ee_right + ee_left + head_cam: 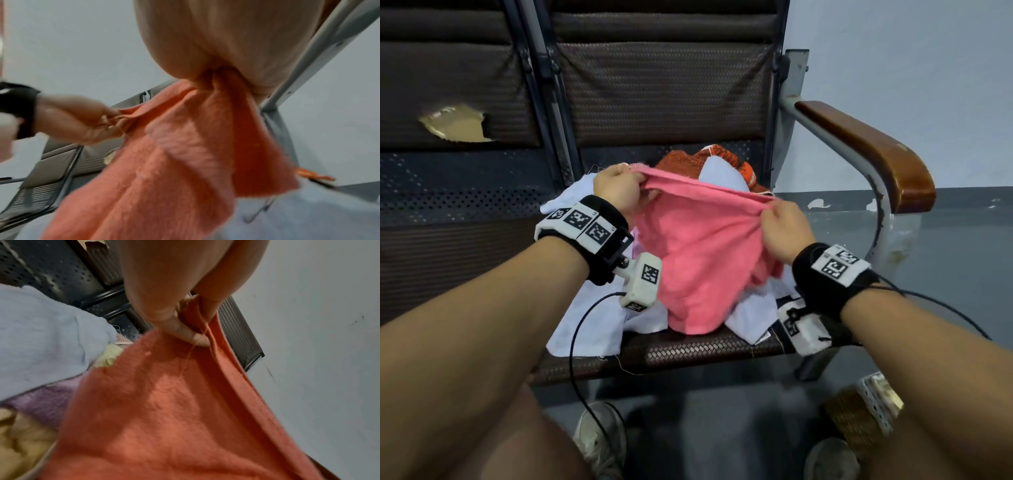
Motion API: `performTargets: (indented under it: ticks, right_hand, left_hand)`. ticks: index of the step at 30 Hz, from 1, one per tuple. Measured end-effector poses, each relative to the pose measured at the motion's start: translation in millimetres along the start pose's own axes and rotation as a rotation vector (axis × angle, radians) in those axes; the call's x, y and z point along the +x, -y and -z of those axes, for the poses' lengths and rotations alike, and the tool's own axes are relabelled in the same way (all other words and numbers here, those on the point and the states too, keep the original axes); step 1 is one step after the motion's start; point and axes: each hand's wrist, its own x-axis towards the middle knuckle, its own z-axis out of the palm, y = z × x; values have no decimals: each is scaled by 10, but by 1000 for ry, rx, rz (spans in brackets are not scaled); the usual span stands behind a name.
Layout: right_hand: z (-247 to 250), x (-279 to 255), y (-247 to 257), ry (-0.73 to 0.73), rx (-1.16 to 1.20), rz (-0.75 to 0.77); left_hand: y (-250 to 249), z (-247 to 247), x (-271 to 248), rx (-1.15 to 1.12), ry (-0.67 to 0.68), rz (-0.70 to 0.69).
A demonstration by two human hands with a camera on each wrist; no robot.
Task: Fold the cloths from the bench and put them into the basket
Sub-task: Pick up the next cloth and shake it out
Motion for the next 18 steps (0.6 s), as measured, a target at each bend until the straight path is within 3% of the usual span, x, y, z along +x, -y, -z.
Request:
performTargets:
  ticks: [3, 8, 14, 18]
  right_hand:
    - [158, 36, -120, -47, -33, 78]
    - [278, -59, -331, 267, -286, 261]
    - [325, -113, -420, 232, -228, 296]
    - [328, -131, -450, 386, -392, 294]
  left_hand:
    - [69, 14, 19, 140, -64, -30]
    - [66, 135, 100, 245, -115, -127]
    - [160, 264, 208, 339, -38, -111]
    - [160, 293, 232, 340, -51, -104]
